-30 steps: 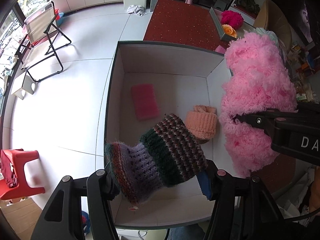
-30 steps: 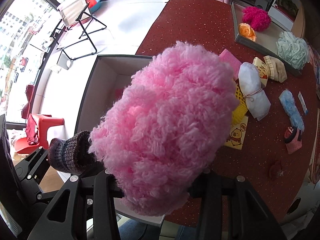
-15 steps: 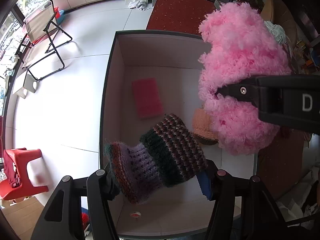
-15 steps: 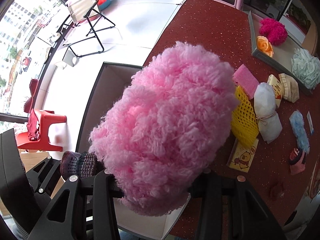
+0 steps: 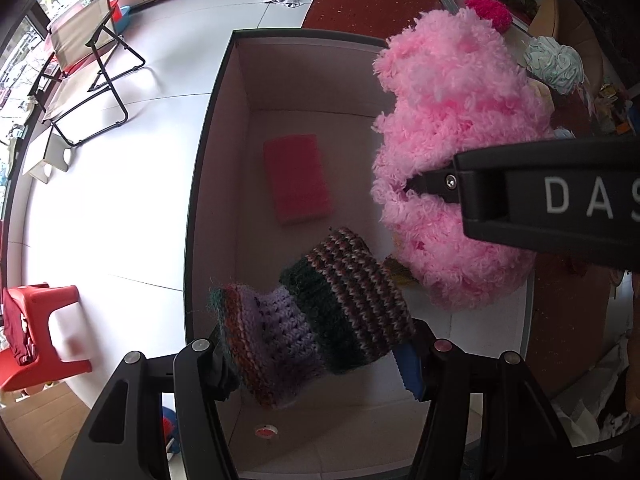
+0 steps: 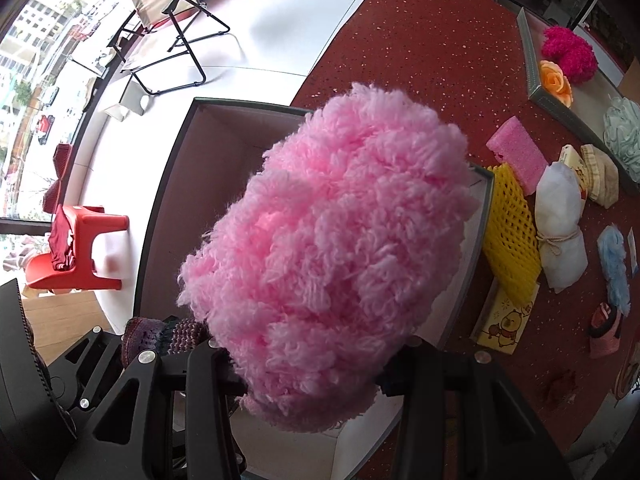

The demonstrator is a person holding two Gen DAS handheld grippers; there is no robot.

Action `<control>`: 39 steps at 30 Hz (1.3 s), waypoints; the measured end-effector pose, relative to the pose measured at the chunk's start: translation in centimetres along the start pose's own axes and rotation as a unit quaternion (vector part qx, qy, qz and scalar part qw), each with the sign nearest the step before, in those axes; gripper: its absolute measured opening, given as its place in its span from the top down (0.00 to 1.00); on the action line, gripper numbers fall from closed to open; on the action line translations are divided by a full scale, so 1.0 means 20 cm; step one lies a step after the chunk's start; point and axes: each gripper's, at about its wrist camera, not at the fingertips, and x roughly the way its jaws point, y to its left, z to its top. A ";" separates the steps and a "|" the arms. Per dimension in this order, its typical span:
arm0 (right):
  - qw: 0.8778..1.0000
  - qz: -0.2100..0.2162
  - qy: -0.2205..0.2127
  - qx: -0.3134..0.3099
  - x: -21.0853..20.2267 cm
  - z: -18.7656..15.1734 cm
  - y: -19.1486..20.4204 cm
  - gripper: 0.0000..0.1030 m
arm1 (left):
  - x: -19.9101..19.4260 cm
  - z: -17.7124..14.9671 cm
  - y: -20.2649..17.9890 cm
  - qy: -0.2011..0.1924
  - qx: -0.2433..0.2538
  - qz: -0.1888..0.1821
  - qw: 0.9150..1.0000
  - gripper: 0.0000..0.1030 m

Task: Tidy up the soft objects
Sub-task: 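Open the right tool releasing the yarn ball while the left tool releases the sleeve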

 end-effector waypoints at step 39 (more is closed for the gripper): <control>0.998 -0.044 -0.025 -0.041 -0.05 -0.08 -0.01 0.00 | 0.02 -0.04 0.02 0.025 -0.009 -0.001 1.000 0.01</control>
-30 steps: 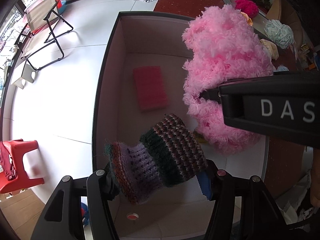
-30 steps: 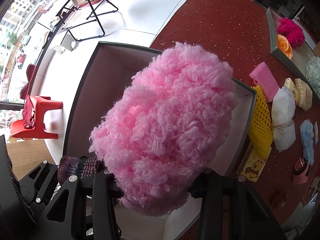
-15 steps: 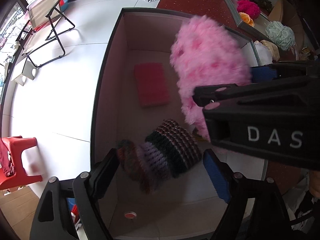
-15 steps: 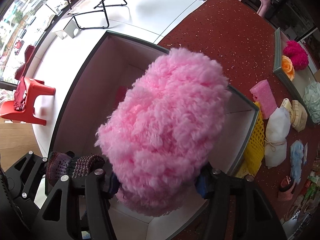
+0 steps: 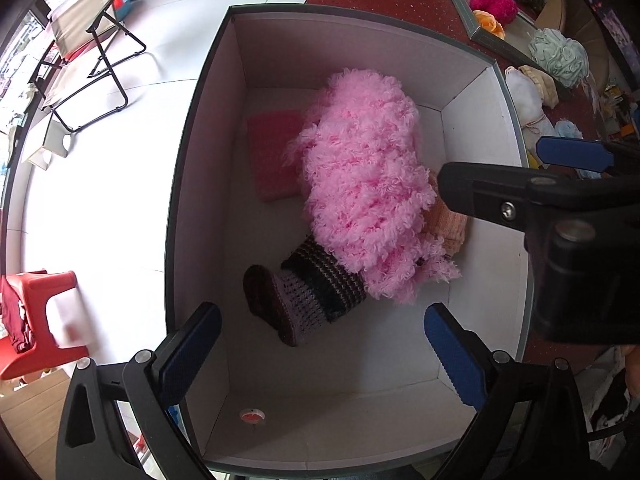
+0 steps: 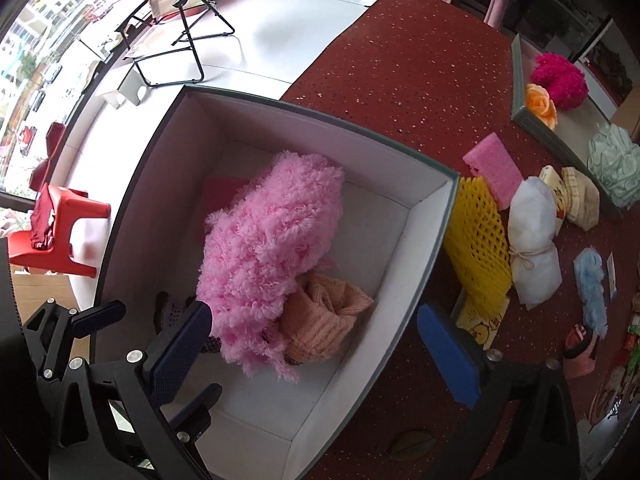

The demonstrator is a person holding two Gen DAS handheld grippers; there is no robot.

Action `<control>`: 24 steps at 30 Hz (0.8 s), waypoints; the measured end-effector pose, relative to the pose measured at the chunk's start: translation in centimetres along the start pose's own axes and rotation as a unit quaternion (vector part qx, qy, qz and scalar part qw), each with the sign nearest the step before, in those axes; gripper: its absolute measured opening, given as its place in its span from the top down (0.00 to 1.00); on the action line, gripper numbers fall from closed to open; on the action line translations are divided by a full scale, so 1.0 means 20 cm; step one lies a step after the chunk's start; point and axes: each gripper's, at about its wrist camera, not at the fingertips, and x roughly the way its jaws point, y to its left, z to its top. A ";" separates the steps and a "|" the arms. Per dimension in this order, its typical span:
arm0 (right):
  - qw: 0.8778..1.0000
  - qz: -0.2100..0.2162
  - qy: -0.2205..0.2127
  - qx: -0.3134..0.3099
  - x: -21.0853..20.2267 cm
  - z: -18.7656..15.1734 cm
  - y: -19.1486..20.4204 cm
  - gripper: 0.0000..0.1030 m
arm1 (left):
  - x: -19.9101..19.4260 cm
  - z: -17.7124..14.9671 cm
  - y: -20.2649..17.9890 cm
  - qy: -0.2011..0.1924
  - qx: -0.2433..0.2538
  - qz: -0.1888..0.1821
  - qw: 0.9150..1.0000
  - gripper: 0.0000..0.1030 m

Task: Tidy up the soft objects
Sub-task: 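Open the right tool releasing the yarn ball while the left tool releases the sleeve, then move the left tool to the capybara tissue packet while the right tool approaches the red rose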

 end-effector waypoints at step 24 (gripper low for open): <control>0.997 0.022 0.002 0.076 -0.09 -0.27 -0.18 0.00 | -0.04 -0.03 -0.16 0.009 0.034 0.030 0.999 0.01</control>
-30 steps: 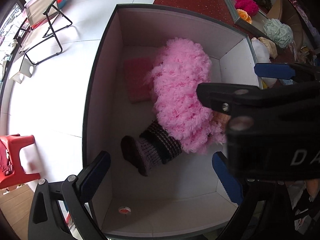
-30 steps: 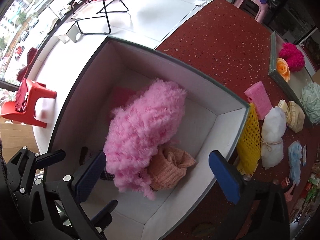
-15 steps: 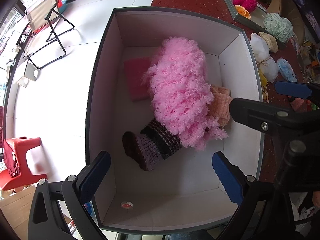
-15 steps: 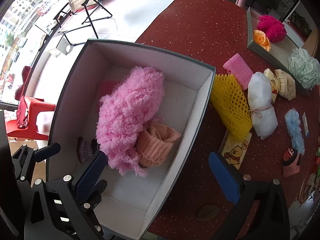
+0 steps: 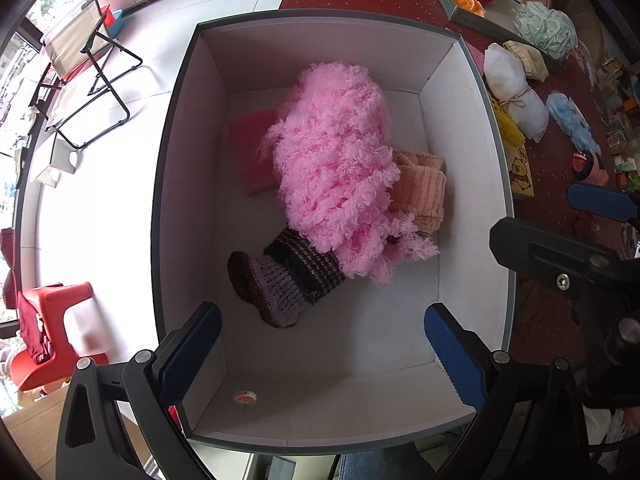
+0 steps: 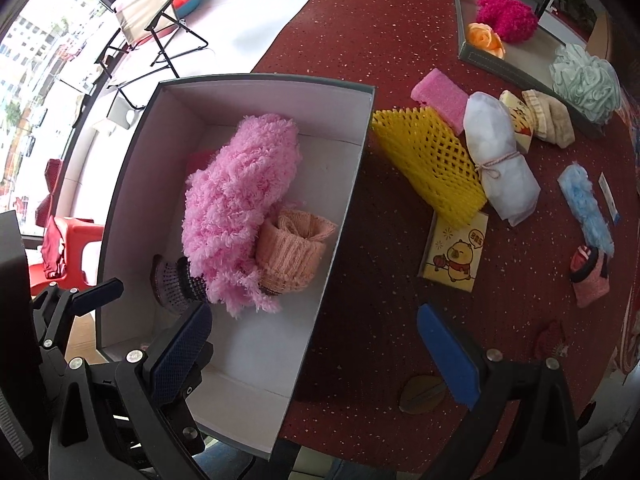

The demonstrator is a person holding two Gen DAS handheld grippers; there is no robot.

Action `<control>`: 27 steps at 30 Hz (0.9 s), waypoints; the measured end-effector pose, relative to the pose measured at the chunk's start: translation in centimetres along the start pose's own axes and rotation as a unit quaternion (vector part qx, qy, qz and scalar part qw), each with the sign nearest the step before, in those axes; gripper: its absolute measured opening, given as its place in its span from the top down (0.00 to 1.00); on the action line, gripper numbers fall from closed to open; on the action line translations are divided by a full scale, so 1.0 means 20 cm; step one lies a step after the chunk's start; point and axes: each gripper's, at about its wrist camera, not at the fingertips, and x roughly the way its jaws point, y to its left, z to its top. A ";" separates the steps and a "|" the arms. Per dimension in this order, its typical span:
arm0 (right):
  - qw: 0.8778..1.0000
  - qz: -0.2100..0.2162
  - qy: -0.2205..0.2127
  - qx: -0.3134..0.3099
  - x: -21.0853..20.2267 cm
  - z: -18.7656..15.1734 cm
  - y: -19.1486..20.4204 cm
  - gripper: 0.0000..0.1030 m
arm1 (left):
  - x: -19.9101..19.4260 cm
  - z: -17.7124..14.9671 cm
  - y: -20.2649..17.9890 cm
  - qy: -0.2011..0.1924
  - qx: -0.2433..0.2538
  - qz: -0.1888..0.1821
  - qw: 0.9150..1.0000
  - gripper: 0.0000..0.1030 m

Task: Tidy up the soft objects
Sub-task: 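Move the left tool to the capybara tissue packet while the right tool approaches the red rose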

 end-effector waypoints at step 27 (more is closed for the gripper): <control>0.937 -0.023 0.005 0.348 -0.01 -0.80 -1.13 0.00 | -0.14 0.22 -0.89 -0.004 0.135 -0.032 0.990 0.01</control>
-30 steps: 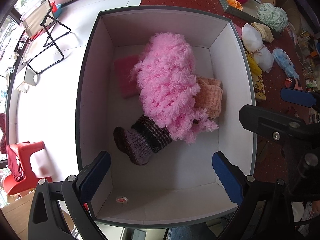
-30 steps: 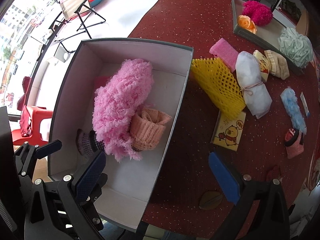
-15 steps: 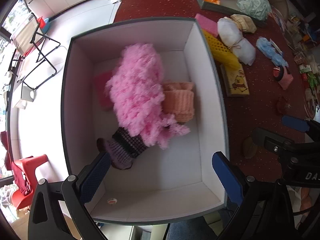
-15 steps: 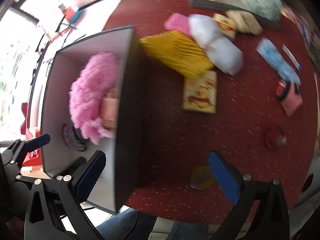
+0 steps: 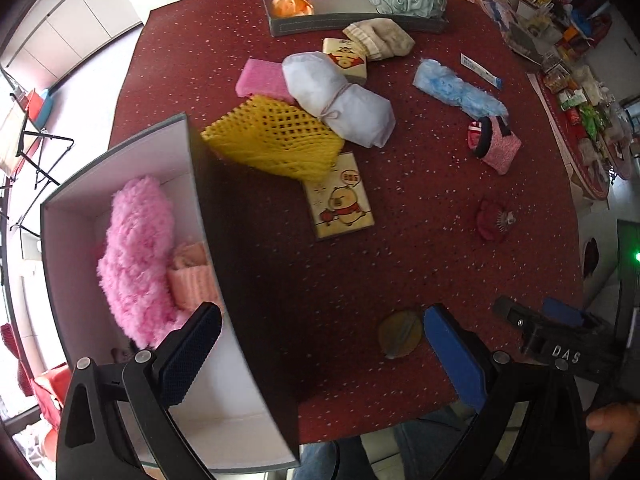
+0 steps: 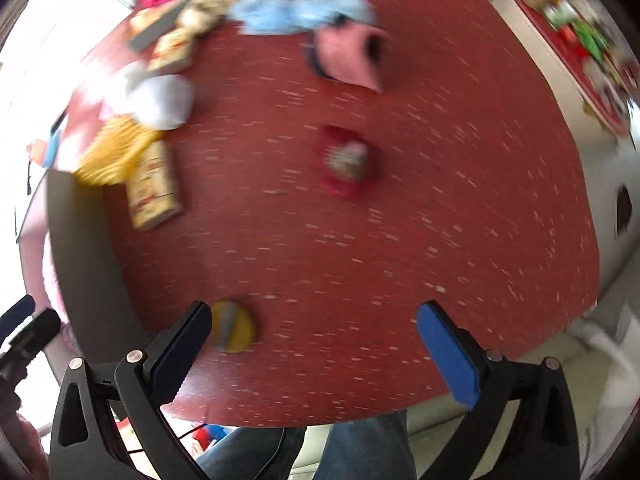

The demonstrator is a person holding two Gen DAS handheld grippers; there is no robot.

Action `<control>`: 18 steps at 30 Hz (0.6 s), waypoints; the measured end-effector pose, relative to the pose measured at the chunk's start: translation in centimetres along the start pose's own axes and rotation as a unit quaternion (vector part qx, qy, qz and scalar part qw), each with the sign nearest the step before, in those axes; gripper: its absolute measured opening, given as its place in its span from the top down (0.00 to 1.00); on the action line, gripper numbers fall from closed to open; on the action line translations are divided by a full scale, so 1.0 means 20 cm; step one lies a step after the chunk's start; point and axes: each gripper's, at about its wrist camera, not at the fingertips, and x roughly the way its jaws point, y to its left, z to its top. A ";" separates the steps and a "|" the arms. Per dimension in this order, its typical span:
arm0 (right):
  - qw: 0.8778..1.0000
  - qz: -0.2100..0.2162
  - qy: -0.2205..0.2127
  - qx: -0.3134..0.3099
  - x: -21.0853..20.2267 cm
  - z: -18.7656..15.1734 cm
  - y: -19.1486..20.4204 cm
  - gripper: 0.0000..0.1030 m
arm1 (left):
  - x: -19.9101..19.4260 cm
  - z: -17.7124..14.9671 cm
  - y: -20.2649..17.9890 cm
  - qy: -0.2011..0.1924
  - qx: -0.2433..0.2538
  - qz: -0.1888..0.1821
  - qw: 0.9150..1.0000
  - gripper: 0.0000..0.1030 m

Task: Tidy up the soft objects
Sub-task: 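Move the left tool to the capybara tissue packet while the right tool approaches the red rose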

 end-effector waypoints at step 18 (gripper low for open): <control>0.999 -0.029 0.006 -0.030 0.25 0.47 -0.09 0.00 | 0.61 0.32 -0.15 0.031 -0.111 0.080 0.990 0.01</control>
